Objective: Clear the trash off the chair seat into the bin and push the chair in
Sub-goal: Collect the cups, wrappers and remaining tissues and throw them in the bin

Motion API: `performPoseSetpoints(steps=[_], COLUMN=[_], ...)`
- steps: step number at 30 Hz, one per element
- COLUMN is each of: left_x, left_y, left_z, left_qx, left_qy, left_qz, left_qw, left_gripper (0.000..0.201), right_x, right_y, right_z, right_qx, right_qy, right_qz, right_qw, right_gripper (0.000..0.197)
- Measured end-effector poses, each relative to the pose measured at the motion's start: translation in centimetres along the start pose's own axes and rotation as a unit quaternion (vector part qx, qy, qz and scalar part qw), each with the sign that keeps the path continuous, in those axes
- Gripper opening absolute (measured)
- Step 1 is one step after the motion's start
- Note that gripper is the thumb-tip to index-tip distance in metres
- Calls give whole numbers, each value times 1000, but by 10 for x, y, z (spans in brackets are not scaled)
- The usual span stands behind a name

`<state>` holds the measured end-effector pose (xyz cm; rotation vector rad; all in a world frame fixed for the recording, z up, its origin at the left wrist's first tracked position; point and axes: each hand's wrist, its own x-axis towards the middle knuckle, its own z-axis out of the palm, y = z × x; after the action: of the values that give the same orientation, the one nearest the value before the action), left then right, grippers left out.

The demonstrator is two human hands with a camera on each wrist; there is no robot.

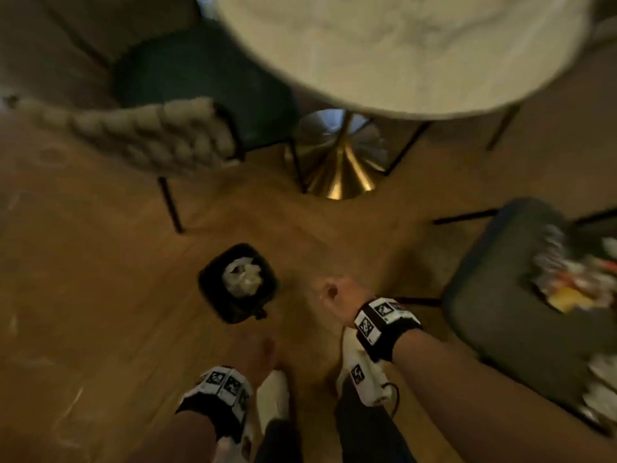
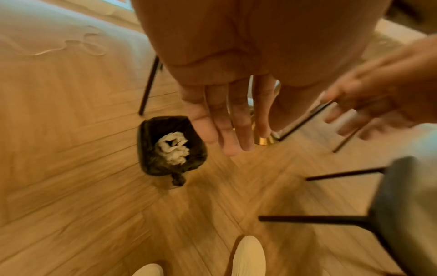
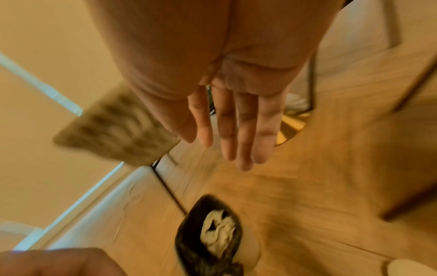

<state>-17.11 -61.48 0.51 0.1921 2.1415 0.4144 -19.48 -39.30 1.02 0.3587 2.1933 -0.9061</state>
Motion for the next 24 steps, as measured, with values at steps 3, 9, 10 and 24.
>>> performPoseSetpoints(steps=[3,9,10,24], left_x=[-31,-70,-71,9], left_y=[60,238,269,591], left_z=[-18,-22,-13,178], left_qx=[34,128,139,253], left_qy=[-21,-49,-46,-60], left_qz=[69,213,227,214], left_qw=[997,967,963,942], left_gripper=[12,15,18,9], right_x=[-123,-332,-355,-370], right_y=[58,207,236,543], right_z=[-60,-123,-128,-246], right_qx=[69,219,248,271], right_qy=[87,302,328,277], right_qz=[100,243,257,330], right_qw=[989,895,874,860], right_gripper=[21,13,11,11])
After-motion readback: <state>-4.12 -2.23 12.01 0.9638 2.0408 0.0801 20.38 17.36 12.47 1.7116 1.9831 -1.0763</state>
